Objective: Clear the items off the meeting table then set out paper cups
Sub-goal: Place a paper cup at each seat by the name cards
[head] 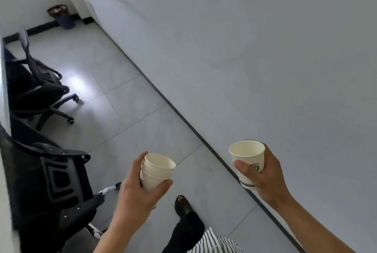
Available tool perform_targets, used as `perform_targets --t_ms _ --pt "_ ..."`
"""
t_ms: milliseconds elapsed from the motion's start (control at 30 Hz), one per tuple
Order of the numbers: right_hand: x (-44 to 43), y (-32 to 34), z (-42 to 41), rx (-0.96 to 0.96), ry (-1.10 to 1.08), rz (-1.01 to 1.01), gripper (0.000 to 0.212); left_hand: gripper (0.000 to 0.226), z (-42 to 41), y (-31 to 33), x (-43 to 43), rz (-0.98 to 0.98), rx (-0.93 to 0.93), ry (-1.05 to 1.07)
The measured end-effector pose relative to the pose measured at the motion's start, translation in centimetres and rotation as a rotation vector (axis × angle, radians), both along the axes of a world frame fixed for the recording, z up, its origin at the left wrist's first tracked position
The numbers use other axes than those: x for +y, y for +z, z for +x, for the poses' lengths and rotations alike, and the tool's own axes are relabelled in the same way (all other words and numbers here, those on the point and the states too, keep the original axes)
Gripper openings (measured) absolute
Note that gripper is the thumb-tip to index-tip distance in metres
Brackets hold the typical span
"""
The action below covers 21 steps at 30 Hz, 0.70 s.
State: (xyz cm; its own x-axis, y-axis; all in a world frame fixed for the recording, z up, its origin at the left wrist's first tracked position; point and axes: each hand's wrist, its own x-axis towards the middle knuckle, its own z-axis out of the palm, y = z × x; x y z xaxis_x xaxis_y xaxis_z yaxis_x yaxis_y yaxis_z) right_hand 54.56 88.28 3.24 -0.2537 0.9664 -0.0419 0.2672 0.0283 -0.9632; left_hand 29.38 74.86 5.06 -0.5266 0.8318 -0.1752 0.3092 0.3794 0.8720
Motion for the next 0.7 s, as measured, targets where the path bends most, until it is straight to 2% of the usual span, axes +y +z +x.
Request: perform_targets --t_ms 200,367,467,600,700 --pt "8.9 -0.9 -10.7 -0.022 0.152 0.035 0.063 0.080 -8.6 -1.4 6.7 0.041 -0.037 0.171" --pt "16.2 0.9 -20.4 -0.015 0.222 0.055 0.070 0.075 -17.3 1.0 14.3 0.118 -0.037 0.214" --pt "19.8 1.8 -25.5 -0.002 0.265 0.049 0.067 0.077 -21.8 1.7 17.5 0.141 -0.012 0.239" --pt "24.7 1.8 -32.7 -0.006 0.344 0.048 0.079 0.075 -27.5 1.4 20.7 0.145 -0.001 0.307" --pt "29.4 0.9 -38.6 -0.005 0.413 0.048 0.076 0.074 -31.8 0.5 23.6 0.142 0.006 0.367"
